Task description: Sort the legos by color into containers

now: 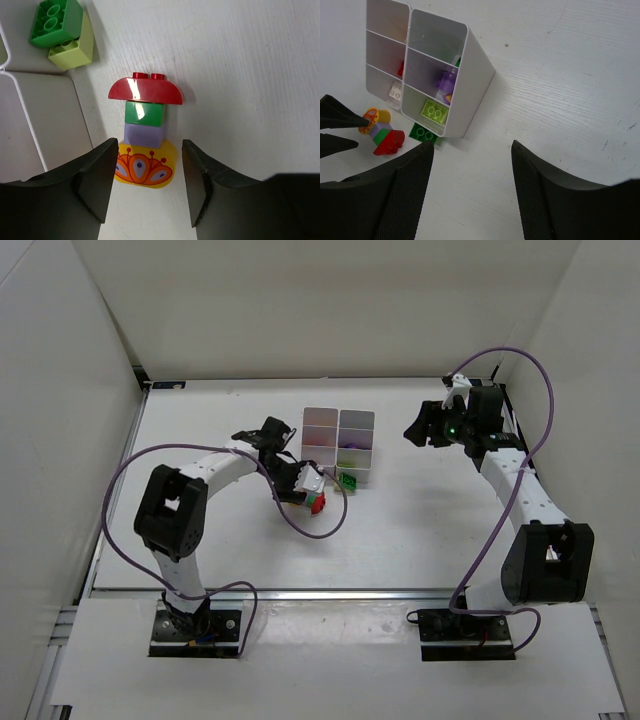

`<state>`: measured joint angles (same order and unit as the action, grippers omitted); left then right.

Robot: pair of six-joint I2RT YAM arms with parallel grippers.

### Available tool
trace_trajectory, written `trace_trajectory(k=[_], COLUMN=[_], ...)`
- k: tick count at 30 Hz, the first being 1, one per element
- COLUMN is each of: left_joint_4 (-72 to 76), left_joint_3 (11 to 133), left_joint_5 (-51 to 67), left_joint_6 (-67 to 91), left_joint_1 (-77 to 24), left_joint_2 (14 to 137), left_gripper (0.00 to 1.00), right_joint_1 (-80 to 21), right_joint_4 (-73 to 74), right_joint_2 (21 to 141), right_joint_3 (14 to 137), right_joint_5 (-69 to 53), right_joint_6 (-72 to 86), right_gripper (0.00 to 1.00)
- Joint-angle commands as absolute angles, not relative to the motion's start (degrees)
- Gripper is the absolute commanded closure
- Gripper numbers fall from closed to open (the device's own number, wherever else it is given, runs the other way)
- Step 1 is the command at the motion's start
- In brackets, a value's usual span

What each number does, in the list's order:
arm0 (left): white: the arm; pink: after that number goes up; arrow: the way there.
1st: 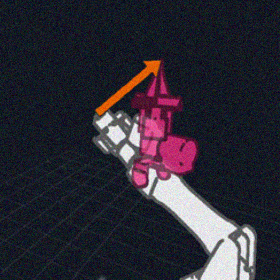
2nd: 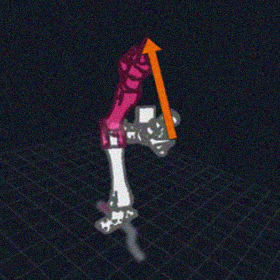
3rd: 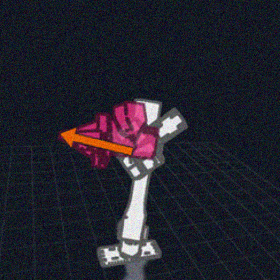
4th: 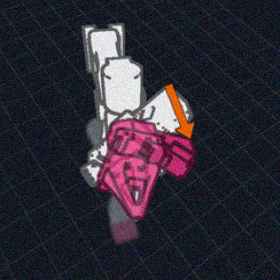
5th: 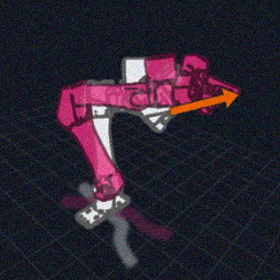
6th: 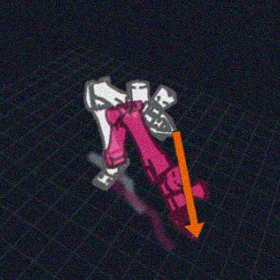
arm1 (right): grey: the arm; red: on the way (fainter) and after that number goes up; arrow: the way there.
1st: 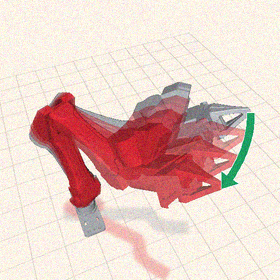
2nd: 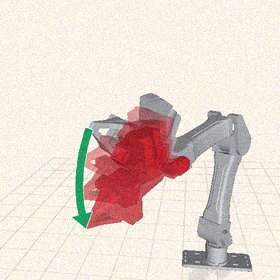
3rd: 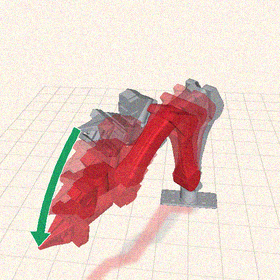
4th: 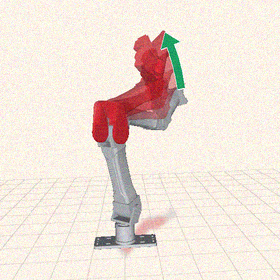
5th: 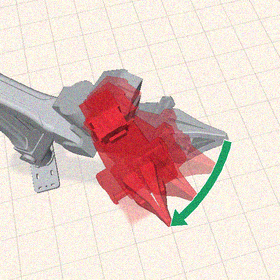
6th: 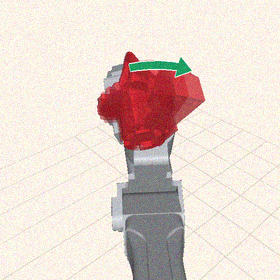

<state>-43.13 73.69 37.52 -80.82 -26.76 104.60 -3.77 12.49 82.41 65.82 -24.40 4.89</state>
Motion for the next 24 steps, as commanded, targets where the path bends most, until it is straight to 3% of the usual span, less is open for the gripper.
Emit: trace_trajectory(k=[1,17,24], left_joint_4=[-42.27,-42.45,-42.63], left_joint_3=[75.85,79.54,78.75], left_joint_5=[39.2,37.71,37.18], left_joint_6=[-82.88,-83.85,-83.94], left_joint_1=[-27.77,-28.83,-29.88], left_joint_2=[104.85,110.74,111.44], left_gripper=[0.35,0.36,0.41], right_joint_1=[-3.69,-2.9,-2.9], right_joint_4=[10.72,10.81,10.55], right_joint_2=[81.91,83.14,83.76], right_joint_3=[66.18,66.8,67.06], right_joint_5=[-24.43,-24.17,-24.26], right_joint_6=[4.04,3.87,3.87], right_gripper=[0.32,0.32,0.32])
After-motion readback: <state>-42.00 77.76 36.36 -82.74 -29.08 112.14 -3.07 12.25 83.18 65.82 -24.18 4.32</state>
